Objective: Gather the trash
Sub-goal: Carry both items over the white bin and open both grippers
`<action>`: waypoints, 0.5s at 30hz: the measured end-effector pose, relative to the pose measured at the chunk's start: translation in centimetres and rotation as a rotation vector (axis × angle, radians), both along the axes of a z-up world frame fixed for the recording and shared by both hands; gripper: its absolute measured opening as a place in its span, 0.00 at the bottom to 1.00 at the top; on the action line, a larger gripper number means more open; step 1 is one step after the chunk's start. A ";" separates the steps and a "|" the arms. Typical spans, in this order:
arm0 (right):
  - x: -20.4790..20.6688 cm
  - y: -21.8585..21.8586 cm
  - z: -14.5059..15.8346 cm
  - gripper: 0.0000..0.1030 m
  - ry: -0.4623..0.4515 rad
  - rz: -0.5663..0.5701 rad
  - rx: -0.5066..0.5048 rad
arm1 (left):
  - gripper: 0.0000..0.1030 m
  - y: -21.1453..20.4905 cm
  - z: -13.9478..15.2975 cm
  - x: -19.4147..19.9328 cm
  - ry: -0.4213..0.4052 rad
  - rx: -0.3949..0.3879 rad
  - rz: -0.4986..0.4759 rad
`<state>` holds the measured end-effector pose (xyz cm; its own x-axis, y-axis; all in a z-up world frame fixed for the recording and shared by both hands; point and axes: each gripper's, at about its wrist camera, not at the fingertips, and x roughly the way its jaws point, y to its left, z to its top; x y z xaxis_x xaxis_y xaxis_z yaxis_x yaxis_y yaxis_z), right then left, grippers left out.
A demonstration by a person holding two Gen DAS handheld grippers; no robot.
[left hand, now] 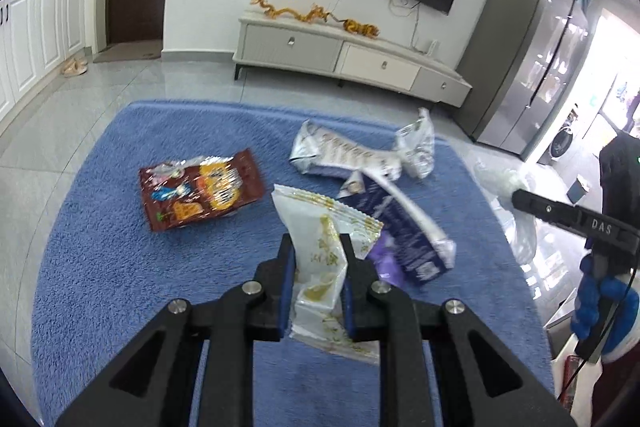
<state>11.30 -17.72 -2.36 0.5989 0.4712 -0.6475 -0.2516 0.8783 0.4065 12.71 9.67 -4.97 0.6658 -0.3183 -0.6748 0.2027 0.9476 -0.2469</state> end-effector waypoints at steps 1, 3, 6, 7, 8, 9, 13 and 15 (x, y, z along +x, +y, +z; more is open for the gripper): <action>-0.8 0.0 0.3 0.25 -0.012 -0.020 0.008 | 0.18 -0.4 0.4 -0.2 -0.006 -0.003 -0.007; -1.8 -0.1 1.1 0.25 -0.033 -0.051 0.015 | 0.18 -1.5 1.3 -0.5 -0.014 -0.007 -0.021; -3.7 -0.9 2.1 0.25 -0.066 -0.110 0.045 | 0.18 -3.1 2.4 -0.8 -0.018 -0.014 -0.040; -4.2 -1.5 2.3 0.25 -0.075 -0.130 0.061 | 0.18 -3.9 2.8 -0.8 -0.020 -0.018 -0.050; -4.7 -2.0 2.4 0.25 -0.079 -0.144 0.075 | 0.18 -4.7 3.2 -0.9 -0.022 -0.022 -0.061; -5.1 -2.7 2.5 0.25 -0.082 -0.157 0.082 | 0.18 -5.3 3.5 -0.9 -0.023 -0.024 -0.068; -6.6 -5.9 3.1 0.25 -0.091 -0.202 0.062 | 0.18 -9.3 5.1 -0.5 -0.030 -0.022 -0.120; -7.2 -8.0 3.4 0.25 -0.087 -0.223 0.042 | 0.18 -11.7 5.5 -0.2 -0.026 -0.018 -0.152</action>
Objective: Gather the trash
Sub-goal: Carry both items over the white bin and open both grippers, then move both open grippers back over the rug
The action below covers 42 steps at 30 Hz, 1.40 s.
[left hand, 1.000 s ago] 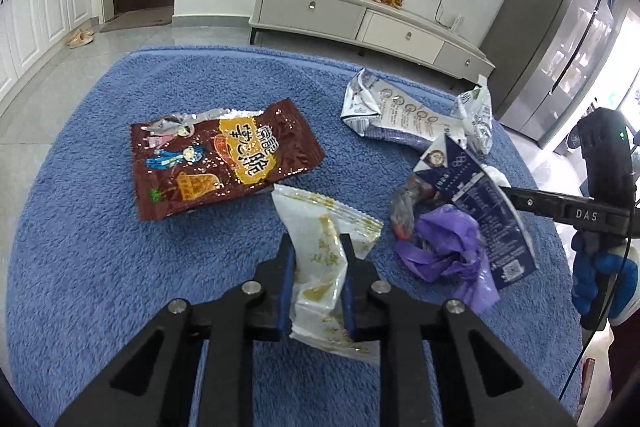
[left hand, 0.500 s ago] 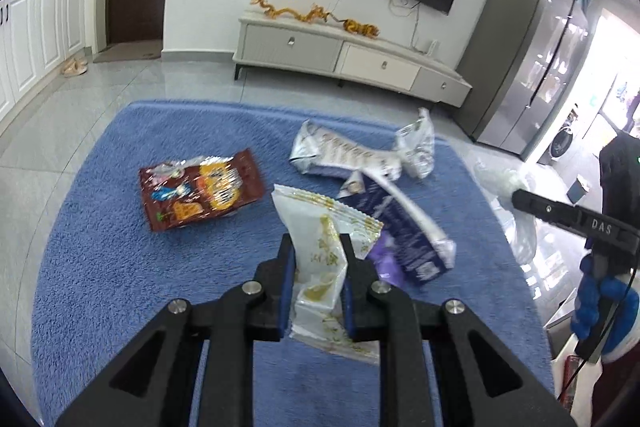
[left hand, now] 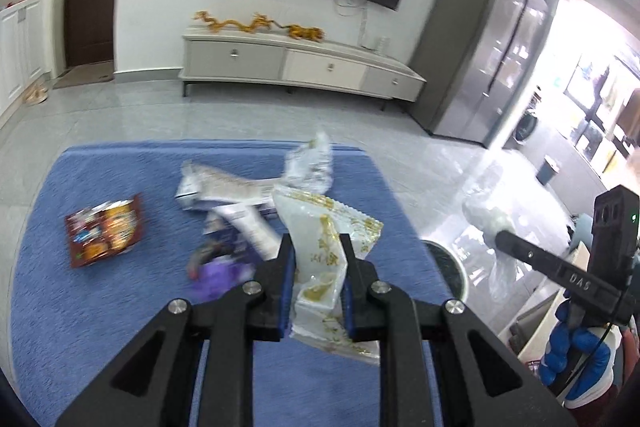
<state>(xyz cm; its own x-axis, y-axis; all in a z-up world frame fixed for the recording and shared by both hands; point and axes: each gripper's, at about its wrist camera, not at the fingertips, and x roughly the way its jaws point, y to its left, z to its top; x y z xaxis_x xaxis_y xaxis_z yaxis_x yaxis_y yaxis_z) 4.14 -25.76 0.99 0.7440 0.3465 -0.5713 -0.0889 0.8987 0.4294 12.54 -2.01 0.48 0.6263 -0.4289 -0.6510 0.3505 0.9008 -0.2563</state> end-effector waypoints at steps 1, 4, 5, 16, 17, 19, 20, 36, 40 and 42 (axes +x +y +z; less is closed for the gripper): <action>-0.3 -1.3 0.1 0.25 0.007 -0.011 -0.017 | 0.18 -1.7 0.2 0.3 0.000 0.007 -0.022; -1.1 -5.4 0.0 0.25 0.046 -0.042 -0.064 | 0.18 -6.5 0.2 1.2 0.013 0.023 -0.086; -1.2 -6.9 -0.1 0.25 0.064 -0.058 -0.076 | 0.18 -8.0 0.1 1.5 0.021 0.026 -0.106; 1.1 -20.0 -7.5 0.25 0.341 -0.233 -0.132 | 0.18 -29.7 -7.5 6.2 0.205 0.170 -0.359; 1.7 -20.9 -8.7 0.25 0.374 -0.246 -0.130 | 0.19 -31.1 -8.4 6.6 0.222 0.177 -0.373; 2.8 -22.2 -10.7 0.25 0.424 -0.265 -0.123 | 0.21 -33.9 -10.4 7.7 0.265 0.181 -0.394; 3.6 -22.9 -11.9 0.25 0.451 -0.274 -0.111 | 0.21 -34.8 -11.2 8.1 0.280 0.179 -0.398; 7.3 -27.6 -17.1 0.42 0.549 -0.360 -0.073 | 0.41 -38.3 -15.2 11.4 0.366 0.096 -0.419; 6.5 -26.9 -13.6 0.42 0.493 -0.341 -0.132 | 0.41 -36.0 -11.7 10.3 0.284 0.085 -0.404; 6.1 -26.4 -11.2 0.42 0.447 -0.331 -0.142 | 0.41 -34.2 -9.3 9.9 0.232 0.073 -0.382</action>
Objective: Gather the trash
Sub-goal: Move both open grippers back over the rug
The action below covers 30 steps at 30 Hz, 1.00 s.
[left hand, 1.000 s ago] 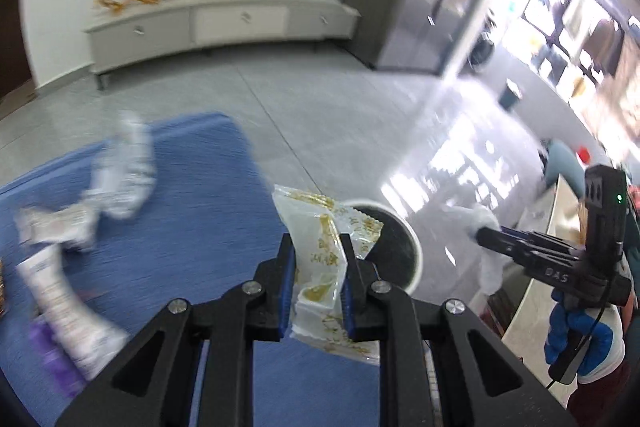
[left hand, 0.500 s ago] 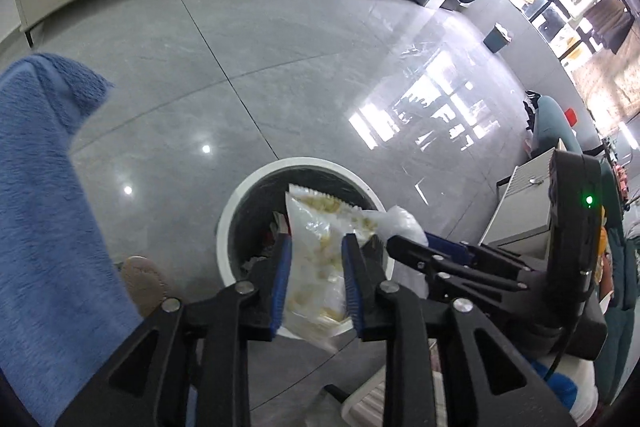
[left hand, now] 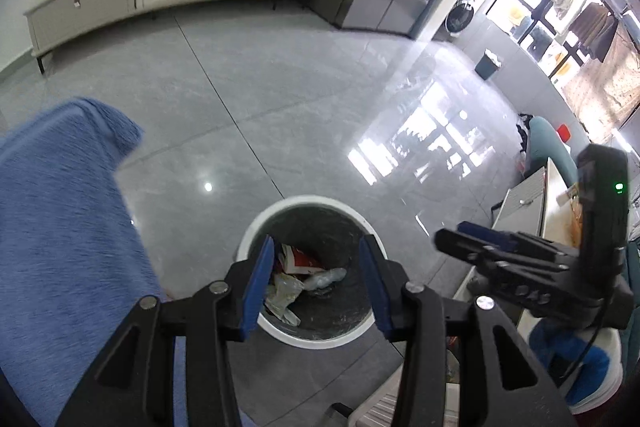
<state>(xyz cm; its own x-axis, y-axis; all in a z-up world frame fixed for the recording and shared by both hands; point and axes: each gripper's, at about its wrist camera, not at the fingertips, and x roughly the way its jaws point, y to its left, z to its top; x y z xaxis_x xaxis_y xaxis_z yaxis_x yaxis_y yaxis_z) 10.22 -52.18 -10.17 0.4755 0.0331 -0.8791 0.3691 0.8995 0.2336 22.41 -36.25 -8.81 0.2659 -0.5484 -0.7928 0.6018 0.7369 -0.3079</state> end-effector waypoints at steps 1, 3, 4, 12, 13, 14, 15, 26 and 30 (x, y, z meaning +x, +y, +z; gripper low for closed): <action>-0.5 0.4 1.5 0.42 -0.027 0.010 -0.008 | 0.41 0.5 1.0 0.0 -0.019 -0.006 0.010; -1.4 1.3 4.6 0.42 -0.084 0.031 -0.023 | 0.41 2.5 3.4 -0.4 -0.067 -0.033 0.036; -2.1 2.1 6.4 0.42 -0.119 0.047 -0.033 | 0.41 3.8 4.8 -0.8 -0.096 -0.051 0.051; -5.8 9.6 15.0 0.42 -0.317 0.170 -0.067 | 0.41 15.3 13.5 -3.7 -0.247 -0.103 0.164; -6.2 10.6 15.7 0.42 -0.338 0.188 -0.066 | 0.41 17.8 14.8 -4.2 -0.267 -0.110 0.187; -6.6 11.8 16.5 0.42 -0.362 0.209 -0.066 | 0.41 19.4 15.5 -4.5 -0.281 -0.114 0.198; -6.9 13.0 17.2 0.42 -0.382 0.229 -0.067 | 0.41 22.4 16.7 -5.2 -0.310 -0.114 0.228; -7.7 23.7 21.3 0.42 -0.494 0.422 -0.063 | 0.42 42.0 20.1 -9.6 -0.444 -0.045 0.465; -6.4 27.2 21.0 0.42 -0.487 0.483 -0.053 | 0.42 45.1 16.5 -9.8 -0.381 -0.043 0.485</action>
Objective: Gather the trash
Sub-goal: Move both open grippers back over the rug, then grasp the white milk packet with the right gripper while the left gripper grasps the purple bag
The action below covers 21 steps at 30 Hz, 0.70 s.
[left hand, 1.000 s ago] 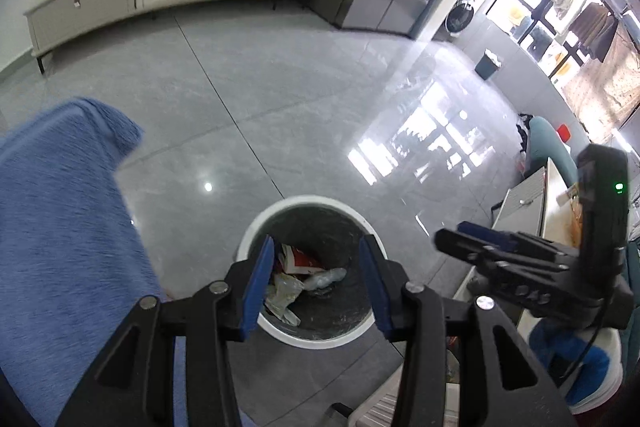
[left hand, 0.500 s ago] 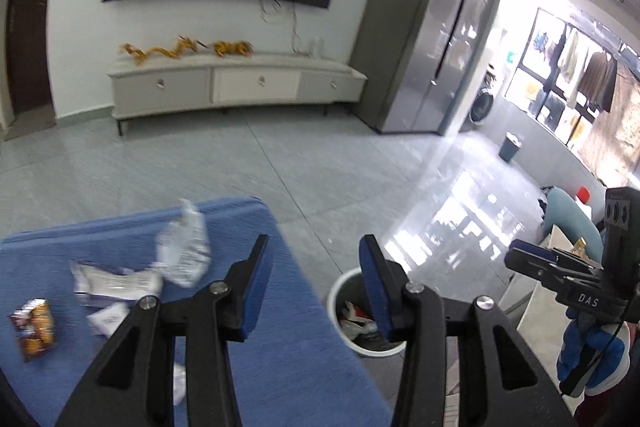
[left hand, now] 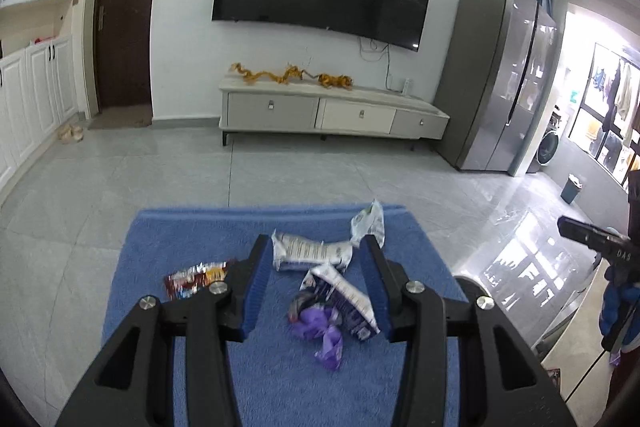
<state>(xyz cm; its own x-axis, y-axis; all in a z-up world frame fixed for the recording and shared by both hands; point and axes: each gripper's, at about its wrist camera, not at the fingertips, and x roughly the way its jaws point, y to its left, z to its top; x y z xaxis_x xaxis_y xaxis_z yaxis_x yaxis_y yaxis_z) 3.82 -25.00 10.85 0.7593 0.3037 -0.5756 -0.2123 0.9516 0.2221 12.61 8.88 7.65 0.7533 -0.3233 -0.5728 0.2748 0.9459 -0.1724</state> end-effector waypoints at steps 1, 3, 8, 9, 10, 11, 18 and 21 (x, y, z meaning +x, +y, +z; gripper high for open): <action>0.3 0.9 -0.3 0.42 0.008 0.014 -0.003 | 0.42 0.1 -1.0 0.1 0.016 -0.003 -0.003; 1.2 2.1 -1.0 0.42 0.027 0.037 -0.004 | 0.42 -0.2 -3.3 0.4 0.063 -0.009 -0.018; 3.4 5.3 -4.0 0.42 0.099 0.092 -0.002 | 0.42 -2.7 -9.5 2.2 0.188 -0.017 -0.071; 4.0 5.7 -4.7 0.42 0.115 0.101 -0.001 | 0.42 -3.4 -10.6 2.7 0.211 -0.017 -0.081; 4.5 6.2 -5.3 0.42 0.131 0.112 -0.001 | 0.42 -3.9 -11.9 3.1 0.233 -0.017 -0.092; 4.9 6.7 -6.1 0.42 0.148 0.127 -0.001 | 0.41 -4.4 -13.0 3.6 0.253 -0.015 -0.103; 8.8 9.8 -10.5 0.42 0.252 0.210 0.005 | 0.40 -6.5 -17.3 4.7 0.316 0.008 -0.135; 10.8 11.7 -13.0 0.45 0.304 0.245 0.005 | 0.35 -6.3 -18.7 5.4 0.344 0.002 -0.135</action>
